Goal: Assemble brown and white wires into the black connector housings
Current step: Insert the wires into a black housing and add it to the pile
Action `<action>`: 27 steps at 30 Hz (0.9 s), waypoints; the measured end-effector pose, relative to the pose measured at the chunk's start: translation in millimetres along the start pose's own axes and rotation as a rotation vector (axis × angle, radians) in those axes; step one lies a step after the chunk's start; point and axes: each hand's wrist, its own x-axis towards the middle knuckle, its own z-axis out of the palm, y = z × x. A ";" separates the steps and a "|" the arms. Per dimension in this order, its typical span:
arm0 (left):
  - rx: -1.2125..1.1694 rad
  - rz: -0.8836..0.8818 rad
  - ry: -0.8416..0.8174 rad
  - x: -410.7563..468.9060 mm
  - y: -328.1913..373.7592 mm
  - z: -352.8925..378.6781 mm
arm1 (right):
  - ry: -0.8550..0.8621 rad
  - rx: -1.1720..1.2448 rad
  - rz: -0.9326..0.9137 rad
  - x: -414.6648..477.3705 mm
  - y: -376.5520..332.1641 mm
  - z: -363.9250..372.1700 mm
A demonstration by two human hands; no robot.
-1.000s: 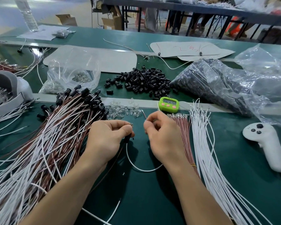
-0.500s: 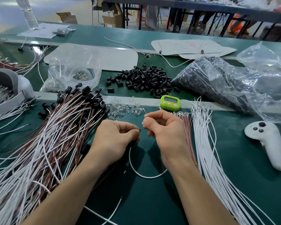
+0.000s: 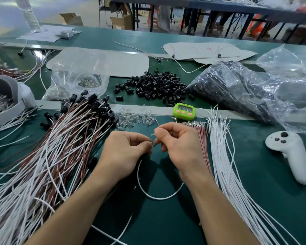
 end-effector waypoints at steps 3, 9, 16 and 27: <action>-0.061 -0.010 0.016 1.0 -0.7 -1.2 | 0.043 -0.040 -0.010 0.9 0.5 -2.2; -0.082 -0.010 0.012 1.0 -0.7 0.7 | -0.019 -0.095 -0.035 0.4 0.8 -2.9; -0.099 0.001 0.014 -0.5 -0.7 0.1 | -0.038 -0.100 0.011 1.8 4.2 -3.7; -0.068 0.061 0.005 1.4 -3.7 0.8 | -0.095 -0.253 -0.016 3.3 5.6 -10.8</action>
